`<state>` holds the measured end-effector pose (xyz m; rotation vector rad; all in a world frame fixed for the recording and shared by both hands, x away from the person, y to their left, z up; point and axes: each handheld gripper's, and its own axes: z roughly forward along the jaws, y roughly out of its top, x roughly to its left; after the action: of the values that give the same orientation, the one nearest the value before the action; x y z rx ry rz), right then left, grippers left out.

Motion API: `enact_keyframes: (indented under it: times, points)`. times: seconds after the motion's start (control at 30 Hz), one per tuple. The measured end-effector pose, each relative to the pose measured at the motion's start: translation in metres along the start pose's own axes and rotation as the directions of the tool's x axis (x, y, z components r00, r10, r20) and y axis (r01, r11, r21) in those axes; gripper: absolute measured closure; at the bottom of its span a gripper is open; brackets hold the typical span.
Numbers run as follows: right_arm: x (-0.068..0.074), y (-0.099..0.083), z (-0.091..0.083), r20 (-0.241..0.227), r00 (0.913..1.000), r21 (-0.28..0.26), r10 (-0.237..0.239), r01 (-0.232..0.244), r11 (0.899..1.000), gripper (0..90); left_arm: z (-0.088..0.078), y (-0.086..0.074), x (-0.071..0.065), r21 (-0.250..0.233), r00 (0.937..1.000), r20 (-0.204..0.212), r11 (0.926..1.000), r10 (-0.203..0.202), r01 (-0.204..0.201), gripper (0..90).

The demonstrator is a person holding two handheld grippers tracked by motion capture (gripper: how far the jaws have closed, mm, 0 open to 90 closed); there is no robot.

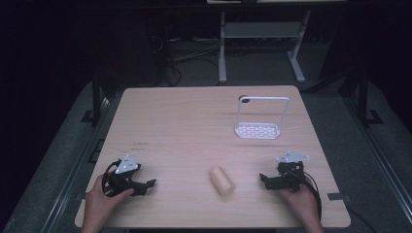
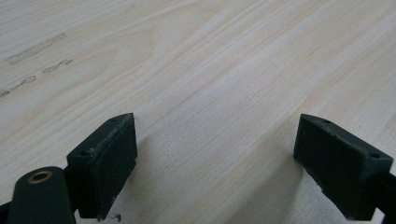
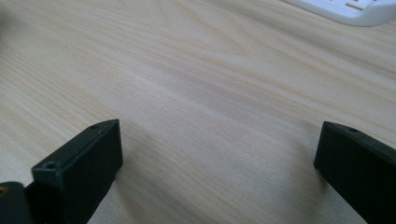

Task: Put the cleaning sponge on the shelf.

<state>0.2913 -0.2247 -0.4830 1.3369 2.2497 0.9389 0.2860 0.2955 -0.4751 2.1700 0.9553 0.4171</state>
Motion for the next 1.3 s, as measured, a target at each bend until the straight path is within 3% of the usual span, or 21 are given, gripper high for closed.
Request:
enact_keyframes:
  times: [0.27,0.4,0.67,0.87,1.3]
  points:
    - [0.000,0.000,0.000,-0.003,1.0000,0.000,-0.001,0.001,1.000,0.6,0.000,0.000,0.000,0.000,1.0000,-0.002,1.0000,-0.001,0.001,12.9]
    - [0.000,0.005,0.000,-0.006,1.0000,0.043,0.002,-0.001,0.999,0.7,0.000,0.000,0.000,0.000,1.0000,-0.003,1.0000,-0.001,0.001,12.9]
    - [0.002,0.010,-0.001,-0.035,0.9993,0.066,0.012,-0.009,0.998,1.3,0.000,0.000,0.000,0.000,1.0000,-0.003,1.0000,-0.002,0.002,13.0]
    - [0.003,0.016,-0.007,-0.047,0.9987,0.056,0.018,-0.015,0.998,1.3,0.000,0.000,0.000,0.000,1.0000,-0.003,1.0000,-0.002,0.002,12.9]
    - [0.016,0.038,-0.011,-0.088,0.9957,0.036,-0.027,0.030,0.999,1.3,0.000,0.000,0.000,0.000,1.0000,-0.002,1.0000,-0.002,0.002,12.9]
